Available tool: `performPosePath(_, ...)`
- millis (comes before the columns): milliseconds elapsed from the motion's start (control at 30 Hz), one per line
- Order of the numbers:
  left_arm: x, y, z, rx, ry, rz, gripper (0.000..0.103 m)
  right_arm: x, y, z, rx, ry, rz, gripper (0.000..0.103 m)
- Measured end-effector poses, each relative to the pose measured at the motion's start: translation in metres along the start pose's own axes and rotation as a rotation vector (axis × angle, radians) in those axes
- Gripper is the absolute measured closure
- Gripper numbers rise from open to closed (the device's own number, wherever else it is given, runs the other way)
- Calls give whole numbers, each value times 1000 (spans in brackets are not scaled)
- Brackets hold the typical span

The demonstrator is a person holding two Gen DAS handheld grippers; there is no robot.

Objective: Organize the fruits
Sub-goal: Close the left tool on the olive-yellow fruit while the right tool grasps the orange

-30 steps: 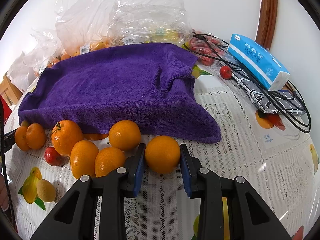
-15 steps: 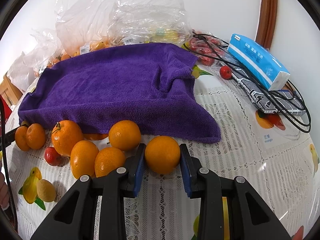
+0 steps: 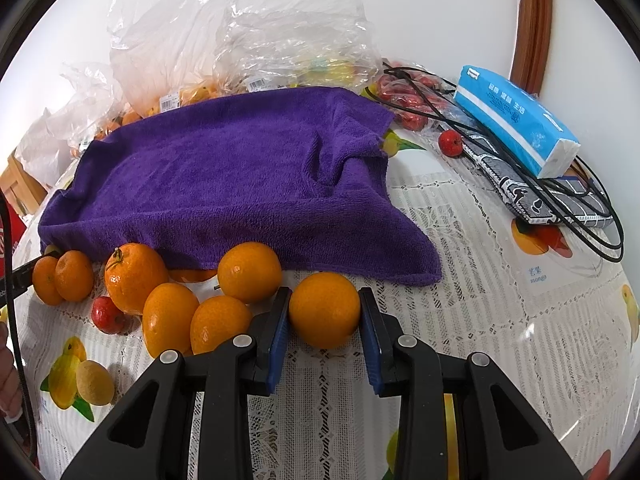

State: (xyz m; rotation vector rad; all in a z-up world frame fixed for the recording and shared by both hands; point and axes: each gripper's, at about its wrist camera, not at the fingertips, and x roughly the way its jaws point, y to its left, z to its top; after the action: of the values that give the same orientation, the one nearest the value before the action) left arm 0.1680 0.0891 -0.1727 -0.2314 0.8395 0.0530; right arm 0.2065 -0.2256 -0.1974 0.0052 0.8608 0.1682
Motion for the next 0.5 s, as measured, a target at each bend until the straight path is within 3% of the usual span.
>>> performPosePath(500, -6, -3, -4, 5, -16, 4, 78, -4, 0, 0, 13, -10, 26, 70)
